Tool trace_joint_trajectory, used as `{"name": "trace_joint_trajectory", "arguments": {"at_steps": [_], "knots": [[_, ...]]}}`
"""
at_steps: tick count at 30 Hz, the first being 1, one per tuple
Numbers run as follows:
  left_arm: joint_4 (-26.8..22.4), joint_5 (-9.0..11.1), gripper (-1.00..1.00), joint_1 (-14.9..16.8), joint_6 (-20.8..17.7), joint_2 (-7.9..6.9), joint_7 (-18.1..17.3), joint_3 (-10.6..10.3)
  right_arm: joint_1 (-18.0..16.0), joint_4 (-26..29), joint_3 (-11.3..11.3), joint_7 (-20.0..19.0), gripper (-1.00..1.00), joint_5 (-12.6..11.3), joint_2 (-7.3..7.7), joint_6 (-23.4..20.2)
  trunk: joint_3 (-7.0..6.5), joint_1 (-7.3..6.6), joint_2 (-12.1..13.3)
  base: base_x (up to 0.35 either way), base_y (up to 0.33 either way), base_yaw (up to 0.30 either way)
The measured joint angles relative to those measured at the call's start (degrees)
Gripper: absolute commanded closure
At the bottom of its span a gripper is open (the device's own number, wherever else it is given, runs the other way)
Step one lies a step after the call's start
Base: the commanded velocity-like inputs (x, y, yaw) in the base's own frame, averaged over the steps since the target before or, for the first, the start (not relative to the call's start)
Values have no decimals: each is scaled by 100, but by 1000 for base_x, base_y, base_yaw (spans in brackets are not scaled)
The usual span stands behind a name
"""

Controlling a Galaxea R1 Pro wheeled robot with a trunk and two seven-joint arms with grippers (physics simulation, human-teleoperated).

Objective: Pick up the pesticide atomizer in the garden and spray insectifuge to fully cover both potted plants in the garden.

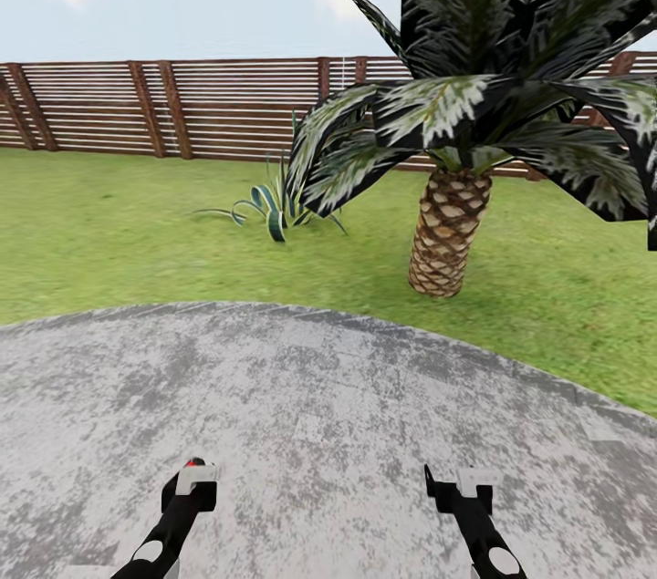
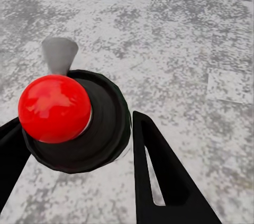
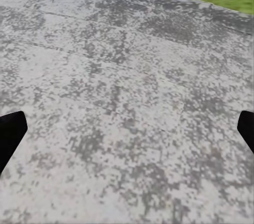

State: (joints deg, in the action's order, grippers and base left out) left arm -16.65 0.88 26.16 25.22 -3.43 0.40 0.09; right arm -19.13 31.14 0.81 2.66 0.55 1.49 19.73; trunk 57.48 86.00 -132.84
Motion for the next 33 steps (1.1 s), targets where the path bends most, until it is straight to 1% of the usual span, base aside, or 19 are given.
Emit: {"name": "trace_joint_trajectory", "arguments": {"at_steps": [9, 14, 33], "knots": [[0, 0, 100, 0, 0, 10, 0, 0, -1, -14, -1, 0, -100, 7, 0, -3, -79, 0, 0, 0, 0, 0], [0, 3, 100, 0, -1, 17, 0, 0, 0, -16, -1, -3, -100, 8, 0, -3, -92, 0, 0, 0, 0, 16], [-1, 0, 100, -1, 0, 21, 0, 7, -1, -18, -1, 0, -100, 16, -9, -3, 21, 0, 0, 0, 0, 175]]}}
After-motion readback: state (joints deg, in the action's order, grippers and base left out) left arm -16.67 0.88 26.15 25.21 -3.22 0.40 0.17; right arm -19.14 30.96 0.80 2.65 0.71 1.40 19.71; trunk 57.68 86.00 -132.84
